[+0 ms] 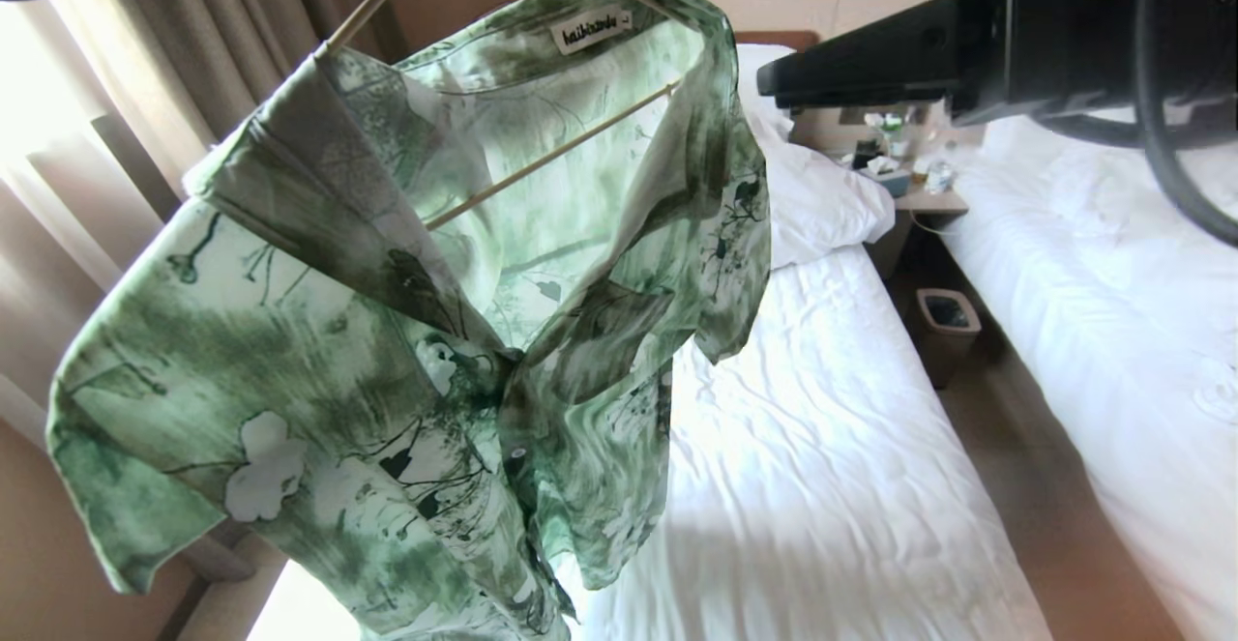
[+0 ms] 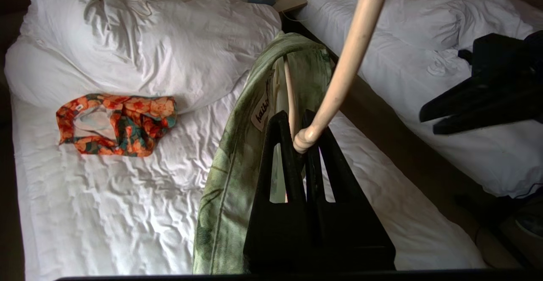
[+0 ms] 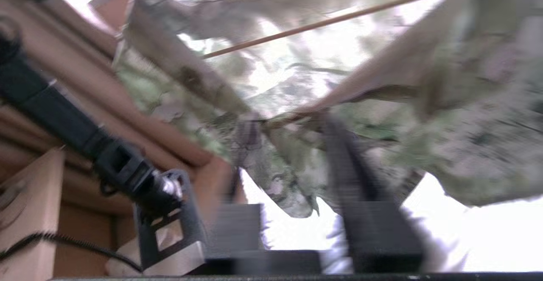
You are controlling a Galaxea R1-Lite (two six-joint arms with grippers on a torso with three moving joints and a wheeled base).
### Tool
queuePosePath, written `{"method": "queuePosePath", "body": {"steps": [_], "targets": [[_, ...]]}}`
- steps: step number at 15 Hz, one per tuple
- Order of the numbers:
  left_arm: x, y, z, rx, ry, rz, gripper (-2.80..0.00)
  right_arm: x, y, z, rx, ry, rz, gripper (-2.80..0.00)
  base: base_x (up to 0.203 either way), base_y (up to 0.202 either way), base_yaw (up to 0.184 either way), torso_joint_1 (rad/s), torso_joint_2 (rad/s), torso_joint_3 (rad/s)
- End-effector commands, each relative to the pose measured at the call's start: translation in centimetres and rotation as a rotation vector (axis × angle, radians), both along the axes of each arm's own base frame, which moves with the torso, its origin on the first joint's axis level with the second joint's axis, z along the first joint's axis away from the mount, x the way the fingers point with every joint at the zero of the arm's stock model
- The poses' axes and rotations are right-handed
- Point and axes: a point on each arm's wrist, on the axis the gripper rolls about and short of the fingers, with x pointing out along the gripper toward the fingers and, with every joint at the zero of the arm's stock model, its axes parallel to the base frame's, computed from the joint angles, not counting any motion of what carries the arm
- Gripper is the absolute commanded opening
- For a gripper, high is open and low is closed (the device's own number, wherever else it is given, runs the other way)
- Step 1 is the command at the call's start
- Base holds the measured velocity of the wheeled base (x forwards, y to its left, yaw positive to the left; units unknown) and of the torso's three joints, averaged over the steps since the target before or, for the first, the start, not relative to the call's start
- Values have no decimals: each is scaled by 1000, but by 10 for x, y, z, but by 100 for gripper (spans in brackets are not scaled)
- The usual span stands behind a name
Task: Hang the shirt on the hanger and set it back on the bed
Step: Take the clothes hanger out of the clothes
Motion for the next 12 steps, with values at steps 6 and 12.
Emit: {"method": "queuePosePath", "body": {"steps": [6, 12], "targets": [[7, -19, -16, 45, 88, -27, -280, 18, -12, -11, -201, -1, -379, 0, 0, 0, 0, 0, 0, 0], [11, -25, -20, 49, 105, -27, -280, 31, -22, -16, -243, -31, -424, 0, 0, 0, 0, 0, 0, 0]]}}
